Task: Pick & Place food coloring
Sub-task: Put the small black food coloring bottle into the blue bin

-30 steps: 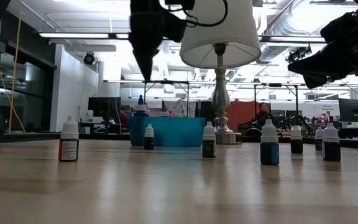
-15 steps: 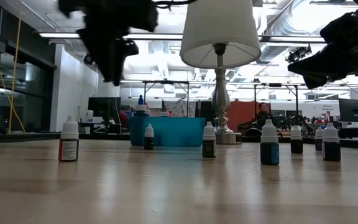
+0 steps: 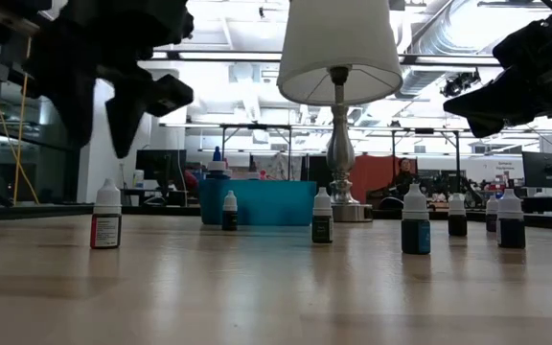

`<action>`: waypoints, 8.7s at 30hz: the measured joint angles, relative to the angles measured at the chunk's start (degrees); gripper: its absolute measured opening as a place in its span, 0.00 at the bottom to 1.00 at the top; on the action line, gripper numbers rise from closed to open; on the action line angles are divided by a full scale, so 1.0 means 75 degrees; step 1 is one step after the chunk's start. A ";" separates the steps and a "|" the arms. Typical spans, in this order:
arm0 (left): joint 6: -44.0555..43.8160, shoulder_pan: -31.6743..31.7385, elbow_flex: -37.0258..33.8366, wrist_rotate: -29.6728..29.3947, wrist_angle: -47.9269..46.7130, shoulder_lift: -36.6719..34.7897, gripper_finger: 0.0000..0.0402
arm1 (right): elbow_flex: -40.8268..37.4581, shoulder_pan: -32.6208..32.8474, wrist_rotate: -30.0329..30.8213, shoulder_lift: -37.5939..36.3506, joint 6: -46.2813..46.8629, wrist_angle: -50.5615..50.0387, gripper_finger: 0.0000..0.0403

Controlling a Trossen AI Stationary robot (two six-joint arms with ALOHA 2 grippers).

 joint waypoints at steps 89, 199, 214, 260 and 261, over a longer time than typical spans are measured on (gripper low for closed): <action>-0.3860 -0.0835 0.1118 -0.0968 -0.0037 0.2147 0.16 | 0.0001 0.0002 -0.0003 0.0167 -0.0001 0.0001 0.00; -0.1902 0.4045 0.5346 -0.2564 -0.1314 0.4380 0.13 | 0.0000 0.0003 0.0000 0.0322 0.0000 -0.0046 0.00; -0.2922 0.4419 0.5349 -0.1908 -0.1764 0.4398 0.13 | 0.0001 0.0002 0.0000 0.0325 -0.0002 -0.0049 0.00; -0.2865 0.4419 0.5352 -0.1796 -0.1931 0.4468 0.41 | 0.0002 0.0002 -0.0003 0.0325 -0.0001 -0.0049 0.00; -0.2865 0.4419 0.5352 -0.1800 -0.1939 0.4456 0.41 | 0.0000 0.0000 0.0000 0.0325 0.0000 -0.0049 0.00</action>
